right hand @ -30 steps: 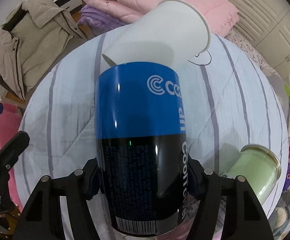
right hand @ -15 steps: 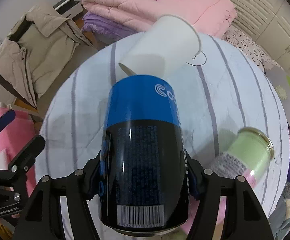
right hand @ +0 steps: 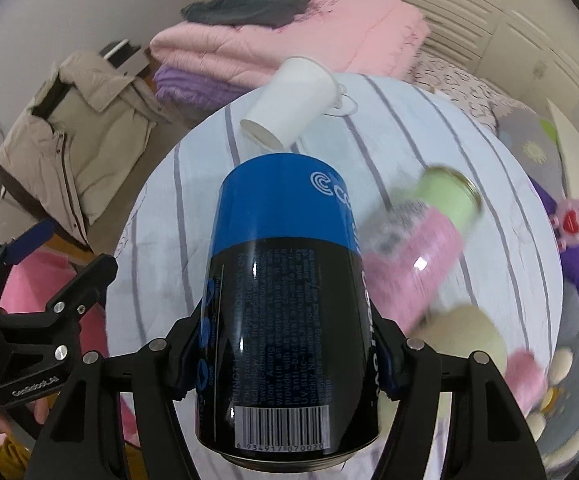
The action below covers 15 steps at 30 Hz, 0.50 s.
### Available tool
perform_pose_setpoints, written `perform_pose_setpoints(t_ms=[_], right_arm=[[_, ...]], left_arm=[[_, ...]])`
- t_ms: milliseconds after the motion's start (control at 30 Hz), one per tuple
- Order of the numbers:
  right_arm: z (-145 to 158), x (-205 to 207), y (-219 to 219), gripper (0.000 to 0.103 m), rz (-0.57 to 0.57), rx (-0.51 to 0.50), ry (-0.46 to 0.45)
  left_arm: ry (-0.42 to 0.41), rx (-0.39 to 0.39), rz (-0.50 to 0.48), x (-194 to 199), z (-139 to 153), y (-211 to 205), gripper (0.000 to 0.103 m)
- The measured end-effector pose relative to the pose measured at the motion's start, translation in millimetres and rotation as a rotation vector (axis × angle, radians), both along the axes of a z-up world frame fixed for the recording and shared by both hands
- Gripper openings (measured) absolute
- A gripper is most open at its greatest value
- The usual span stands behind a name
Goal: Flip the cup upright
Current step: 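Lift the blue-and-black can with the right tool and rotate it upright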
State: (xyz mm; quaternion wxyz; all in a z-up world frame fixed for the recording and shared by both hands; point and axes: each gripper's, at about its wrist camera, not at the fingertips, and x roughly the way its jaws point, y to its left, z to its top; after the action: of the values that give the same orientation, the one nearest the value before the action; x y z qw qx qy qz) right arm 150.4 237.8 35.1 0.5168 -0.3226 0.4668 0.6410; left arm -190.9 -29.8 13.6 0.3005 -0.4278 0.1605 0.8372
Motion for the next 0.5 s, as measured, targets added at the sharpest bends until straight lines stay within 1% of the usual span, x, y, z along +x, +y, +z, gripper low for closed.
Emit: perform_pose_setpoints(t_ms=[100, 133, 167, 300, 400, 500], right_arm=[[4, 5, -25, 0.068, -0.073, 0.032, 0.015], [3, 11, -33, 0.068, -0.083, 0.059, 0.001], [2, 12, -40, 0.068, -0.106, 0.06, 0.011], [-12, 14, -71, 0.068, -0.222, 0.066, 0.051], [-27, 13, -92, 0.068, -0.316, 0.06, 0.039], [-42, 8, -106, 0.068, -0.358, 0.05, 0.058]], left_arm=[[0.014, -0.007, -0.043, 16, 0, -2, 0.103], [0.013, -0.01, -0.06, 22, -1, -3, 0.103], [0.012, -0.012, -0.077, 25, -1, -3, 0.103], [0.016, -0.031, -0.15, 43, -6, -3, 0.103], [0.014, -0.057, -0.204, 55, -14, -3, 0.103], [0.002, -0.077, -0.256, 66, -24, -3, 0.103]])
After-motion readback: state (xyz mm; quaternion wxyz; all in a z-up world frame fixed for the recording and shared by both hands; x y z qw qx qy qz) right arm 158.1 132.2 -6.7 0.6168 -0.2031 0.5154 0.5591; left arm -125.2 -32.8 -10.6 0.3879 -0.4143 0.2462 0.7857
